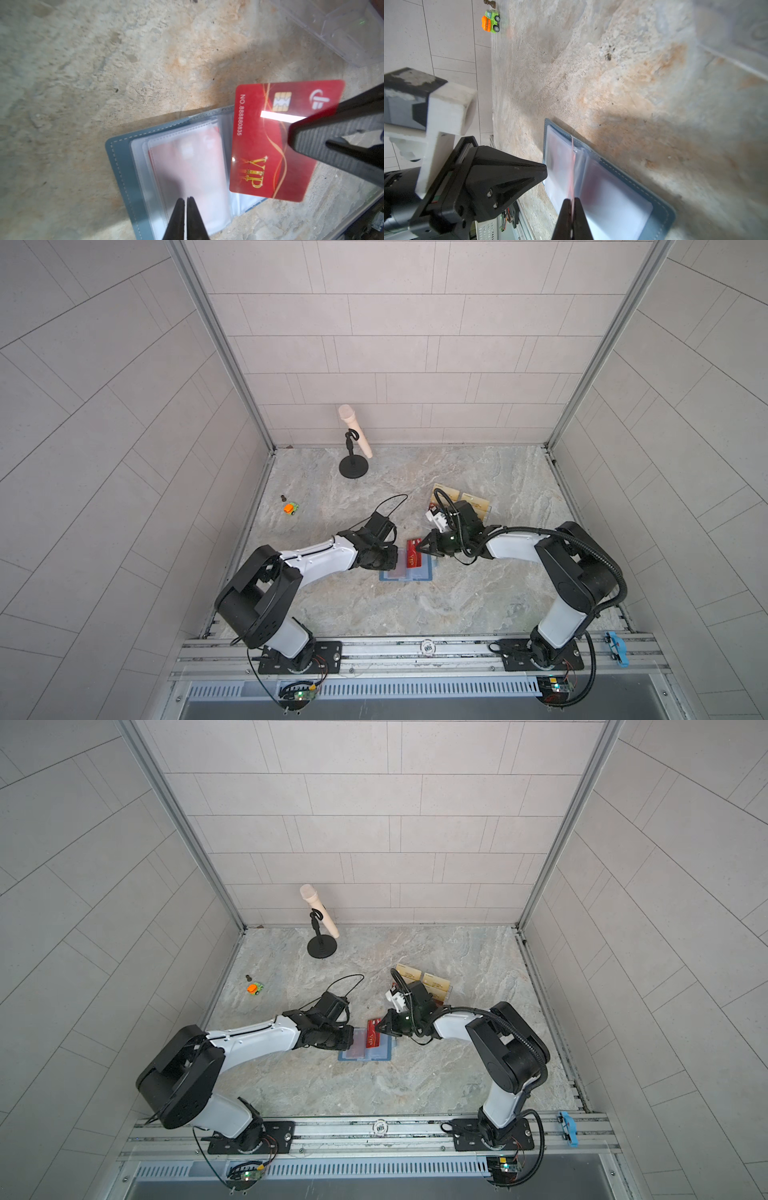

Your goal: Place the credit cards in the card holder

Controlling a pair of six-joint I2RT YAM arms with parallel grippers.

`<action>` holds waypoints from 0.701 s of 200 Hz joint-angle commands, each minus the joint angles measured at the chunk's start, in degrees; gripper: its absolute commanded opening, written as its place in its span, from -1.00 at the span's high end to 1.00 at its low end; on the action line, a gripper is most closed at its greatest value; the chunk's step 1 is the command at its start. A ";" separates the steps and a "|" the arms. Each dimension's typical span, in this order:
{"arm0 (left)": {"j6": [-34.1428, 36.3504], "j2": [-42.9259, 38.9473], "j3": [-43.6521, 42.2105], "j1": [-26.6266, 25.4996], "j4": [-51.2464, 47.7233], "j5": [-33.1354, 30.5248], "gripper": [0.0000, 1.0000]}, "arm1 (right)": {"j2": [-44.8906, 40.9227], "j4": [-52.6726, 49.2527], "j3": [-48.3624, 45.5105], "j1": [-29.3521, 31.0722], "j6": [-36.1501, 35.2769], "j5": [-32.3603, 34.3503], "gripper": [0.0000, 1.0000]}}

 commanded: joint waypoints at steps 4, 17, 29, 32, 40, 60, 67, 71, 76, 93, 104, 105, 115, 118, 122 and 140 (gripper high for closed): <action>-0.10 0.03 0.02 0.33 0.04 -0.19 0.78 | 0.78 1.10 0.44 0.50 0.84 -0.74 1.00; -0.22 -0.04 -0.06 0.34 0.13 -0.15 0.78 | 0.96 1.14 0.42 0.66 0.85 -0.80 1.00; -0.22 -0.16 -0.06 0.33 0.13 -0.11 0.78 | 1.00 1.11 0.46 0.70 0.86 -0.80 1.00; -0.22 -0.18 -0.06 0.33 0.09 -0.13 0.78 | 0.98 1.08 0.40 0.71 0.85 -0.80 1.00; -0.22 -0.23 -0.15 0.38 0.05 -0.11 0.78 | 1.17 1.10 0.47 0.75 0.93 -0.80 1.00; -0.22 -0.23 -0.15 0.43 0.04 -0.16 0.78 | 1.42 1.63 0.35 0.93 1.31 -0.97 1.00; -0.22 -0.21 -0.26 0.43 0.04 -0.11 0.78 | 1.43 1.71 0.32 0.96 1.37 -1.08 1.00; -0.24 -0.22 -0.31 0.43 0.04 -0.13 0.78 | 1.49 1.89 0.37 0.99 1.46 -1.08 1.00; -0.29 -0.21 -0.33 0.43 0.05 -0.19 0.78 | 1.48 2.05 0.21 0.99 1.67 -1.07 1.00; -0.47 -0.34 -0.49 0.37 0.27 -0.20 0.78 | 1.71 3.45 -0.10 1.11 2.67 -1.48 1.00; -0.48 -0.43 -0.67 0.43 0.26 -0.17 0.78 | 1.85 3.48 -0.23 1.15 2.71 -1.50 1.00; -0.48 -0.41 -0.67 0.43 0.24 -0.18 0.78 | 1.94 3.48 -0.19 1.13 2.70 -1.50 1.00; -0.48 -0.41 -0.60 0.42 0.22 -0.19 0.78 | 2.16 3.37 -0.08 1.27 2.61 -1.55 1.00; -0.48 -0.40 -0.59 0.43 0.22 -0.19 0.78 | 2.16 3.32 -0.15 1.36 2.60 -1.62 1.00; -0.48 -0.40 -0.59 0.43 0.22 -0.19 0.78 | 2.21 3.35 -0.19 1.35 2.60 -1.59 1.00; -0.40 -0.50 -0.59 0.44 0.22 -0.19 0.78 | 2.06 3.21 -0.38 1.41 2.48 -1.59 1.00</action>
